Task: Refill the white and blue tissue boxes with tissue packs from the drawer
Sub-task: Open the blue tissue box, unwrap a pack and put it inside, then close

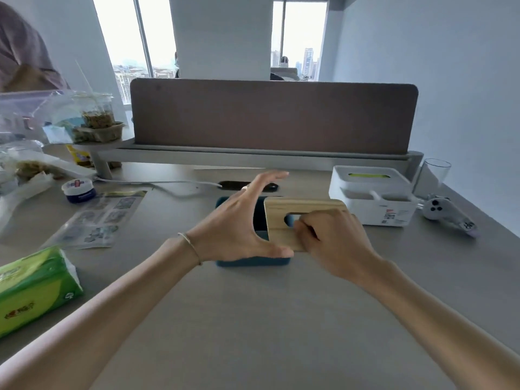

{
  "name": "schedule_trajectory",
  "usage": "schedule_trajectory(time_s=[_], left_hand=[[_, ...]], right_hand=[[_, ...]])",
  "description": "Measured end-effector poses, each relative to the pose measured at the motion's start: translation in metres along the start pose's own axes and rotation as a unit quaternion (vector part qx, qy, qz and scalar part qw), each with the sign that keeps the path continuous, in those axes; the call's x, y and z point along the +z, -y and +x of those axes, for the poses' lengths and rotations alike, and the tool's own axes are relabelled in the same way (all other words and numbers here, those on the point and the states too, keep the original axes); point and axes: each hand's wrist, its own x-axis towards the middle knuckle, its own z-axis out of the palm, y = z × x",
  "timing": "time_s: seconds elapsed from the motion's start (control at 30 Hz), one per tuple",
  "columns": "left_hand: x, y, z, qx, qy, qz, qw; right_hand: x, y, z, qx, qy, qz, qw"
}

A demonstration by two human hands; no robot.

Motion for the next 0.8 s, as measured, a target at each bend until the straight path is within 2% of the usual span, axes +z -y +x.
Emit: schedule_trajectory(time_s=[0.2,0.27,0.47,0.6,0.8], left_hand=[[0.055,-0.04,0.041,0.005,0.169,0.082,0.982],[0.077,-0.048,0.05,-0.002,0.2,0.098,0.975],[0.132,-0.056,0.06,-0.001,0.196,0.058,0.979],[0.158,-0.053,0.058,-0.005,0.188,0.044,0.981],[0.177,-0.052,0.053,-0.016,0.218,0.055,0.974]], right_hand=[[-0.022,-0.033,-0.052,0.028,0.012,-0.016,0.999],[-0.025,-0.043,-0.069,0.051,0.019,-0.008,0.998],[-0.024,-0.082,-0.103,0.11,0.068,-0.005,0.992],[-0.02,-0.101,-0.116,0.121,0.084,-0.003,0.989],[-0.021,-0.112,-0.127,0.137,0.087,0.004,0.987]])
